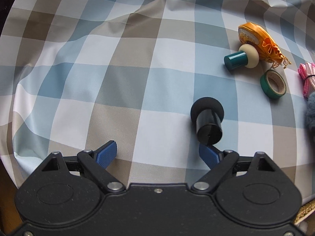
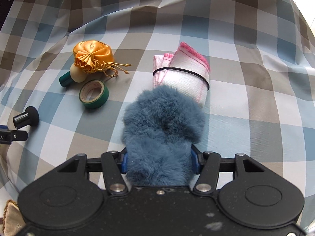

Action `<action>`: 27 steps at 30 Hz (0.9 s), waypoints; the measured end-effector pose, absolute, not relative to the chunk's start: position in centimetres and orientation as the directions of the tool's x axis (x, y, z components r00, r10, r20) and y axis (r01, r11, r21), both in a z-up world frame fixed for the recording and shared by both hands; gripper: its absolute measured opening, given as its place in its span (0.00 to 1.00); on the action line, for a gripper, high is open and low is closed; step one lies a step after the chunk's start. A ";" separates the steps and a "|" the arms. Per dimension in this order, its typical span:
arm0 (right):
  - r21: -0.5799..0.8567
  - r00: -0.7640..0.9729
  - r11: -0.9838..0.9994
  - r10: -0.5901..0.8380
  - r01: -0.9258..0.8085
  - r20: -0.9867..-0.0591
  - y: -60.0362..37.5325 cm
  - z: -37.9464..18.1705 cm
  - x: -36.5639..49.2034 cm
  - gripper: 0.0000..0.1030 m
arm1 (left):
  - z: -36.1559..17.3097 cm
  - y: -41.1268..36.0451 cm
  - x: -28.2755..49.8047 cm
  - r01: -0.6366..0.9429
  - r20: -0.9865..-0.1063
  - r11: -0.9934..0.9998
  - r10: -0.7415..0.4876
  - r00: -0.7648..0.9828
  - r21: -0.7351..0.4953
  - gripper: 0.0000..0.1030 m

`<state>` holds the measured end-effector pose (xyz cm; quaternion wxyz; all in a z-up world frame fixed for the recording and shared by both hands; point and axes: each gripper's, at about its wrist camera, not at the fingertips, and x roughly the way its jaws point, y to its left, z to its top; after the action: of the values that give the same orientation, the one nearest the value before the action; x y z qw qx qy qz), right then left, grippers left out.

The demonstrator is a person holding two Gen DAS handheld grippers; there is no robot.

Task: Organize soft objects
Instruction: 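Grasp the black sponge stick with the left gripper while the right gripper grasps the blue fluffy scrunchie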

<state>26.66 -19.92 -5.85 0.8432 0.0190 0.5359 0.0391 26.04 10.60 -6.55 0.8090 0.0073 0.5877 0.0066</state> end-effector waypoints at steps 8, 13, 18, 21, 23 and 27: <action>0.076 0.416 0.997 0.073 -0.009 -0.906 -21.3 -6.1 25.9 0.54 | -7.1 8.4 26.1 0.041 -0.949 0.999 0.016 0.315 0.030 0.77; 0.078 0.429 0.997 0.079 -0.020 -0.900 -21.3 -5.9 25.2 0.54 | -6.9 7.7 26.3 0.039 -0.938 0.999 -0.005 0.346 0.009 0.55; 0.097 0.449 0.995 0.087 -0.002 -0.889 -21.8 -5.3 24.5 0.54 | -6.5 6.5 26.7 0.062 -0.924 0.998 -0.030 0.380 -0.007 0.35; 0.126 0.475 0.992 0.098 0.026 -0.875 -22.7 -4.5 23.7 0.54 | -5.7 5.2 26.2 0.091 -0.913 0.996 -0.055 0.405 -0.019 0.35; 0.147 0.496 0.988 0.103 0.050 -0.862 -23.4 -3.8 23.0 0.54 | -4.7 4.1 25.5 0.108 -0.903 0.994 -0.071 0.424 -0.028 0.35; 0.202 0.548 0.974 0.114 0.104 -0.829 -25.0 -2.1 20.8 0.54 | -2.4 2.5 23.7 0.126 -0.880 0.989 -0.125 0.457 -0.075 0.35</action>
<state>20.82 -24.98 -2.14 0.8723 0.1144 0.4754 0.0030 23.65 2.53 -2.37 0.8537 0.0004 0.5156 -0.0736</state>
